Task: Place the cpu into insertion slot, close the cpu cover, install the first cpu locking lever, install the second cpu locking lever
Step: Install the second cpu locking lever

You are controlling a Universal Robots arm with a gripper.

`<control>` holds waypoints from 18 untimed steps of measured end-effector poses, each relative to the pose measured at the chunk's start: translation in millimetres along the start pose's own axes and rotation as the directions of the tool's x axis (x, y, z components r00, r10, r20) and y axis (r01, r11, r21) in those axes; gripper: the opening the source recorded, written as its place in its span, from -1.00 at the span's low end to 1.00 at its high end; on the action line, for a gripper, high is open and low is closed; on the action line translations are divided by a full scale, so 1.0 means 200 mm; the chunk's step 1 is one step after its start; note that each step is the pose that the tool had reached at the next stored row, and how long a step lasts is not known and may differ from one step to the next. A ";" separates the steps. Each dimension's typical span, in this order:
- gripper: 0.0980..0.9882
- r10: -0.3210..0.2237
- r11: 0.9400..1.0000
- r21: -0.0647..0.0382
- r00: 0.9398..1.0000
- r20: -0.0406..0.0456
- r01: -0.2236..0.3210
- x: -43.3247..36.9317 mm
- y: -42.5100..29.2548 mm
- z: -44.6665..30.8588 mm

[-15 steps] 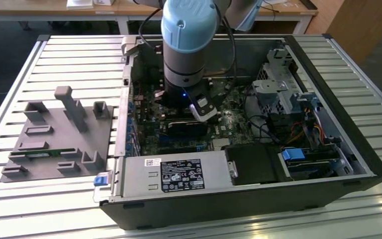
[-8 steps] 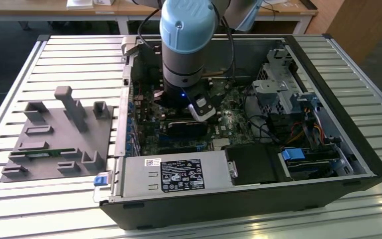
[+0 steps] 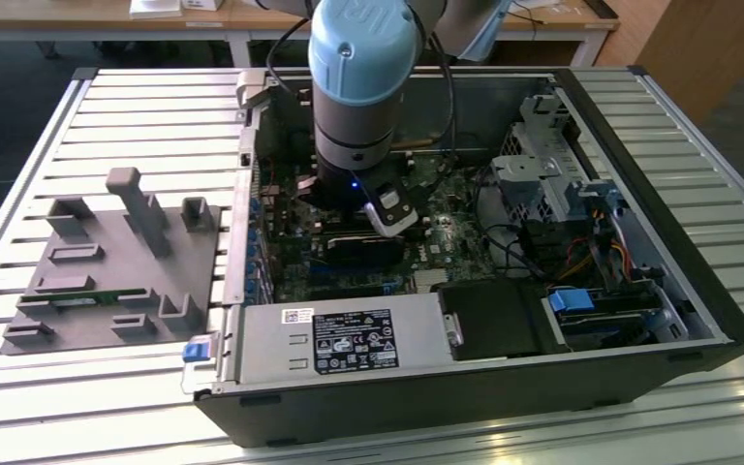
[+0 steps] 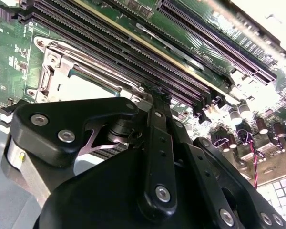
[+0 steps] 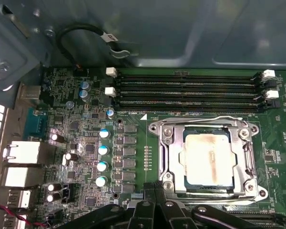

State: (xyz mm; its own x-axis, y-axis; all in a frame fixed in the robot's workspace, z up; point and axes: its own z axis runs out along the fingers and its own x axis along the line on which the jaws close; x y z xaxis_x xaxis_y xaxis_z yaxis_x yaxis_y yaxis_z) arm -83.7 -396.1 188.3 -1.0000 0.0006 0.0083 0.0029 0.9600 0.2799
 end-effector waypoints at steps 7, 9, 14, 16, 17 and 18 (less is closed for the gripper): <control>-0.98 0.000 1.000 0.000 1.000 0.000 0.000 0.002 0.001 -0.004; -0.98 0.000 1.000 0.000 1.000 0.000 0.000 0.002 0.000 -0.005; -0.98 0.000 1.000 0.000 1.000 0.000 0.000 0.002 -0.001 -0.011; -0.98 0.000 1.000 0.000 1.000 0.000 0.000 0.002 0.002 -0.018; -0.98 0.000 1.000 -0.001 1.000 0.000 0.000 0.001 0.003 -0.021; -0.98 0.000 1.000 0.000 1.000 0.000 0.000 0.002 0.004 -0.025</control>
State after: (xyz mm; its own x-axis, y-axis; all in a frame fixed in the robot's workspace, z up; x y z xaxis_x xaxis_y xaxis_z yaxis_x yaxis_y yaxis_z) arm -84.0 -396.7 193.3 -1.0000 0.0007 0.0081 0.0029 0.9599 0.2802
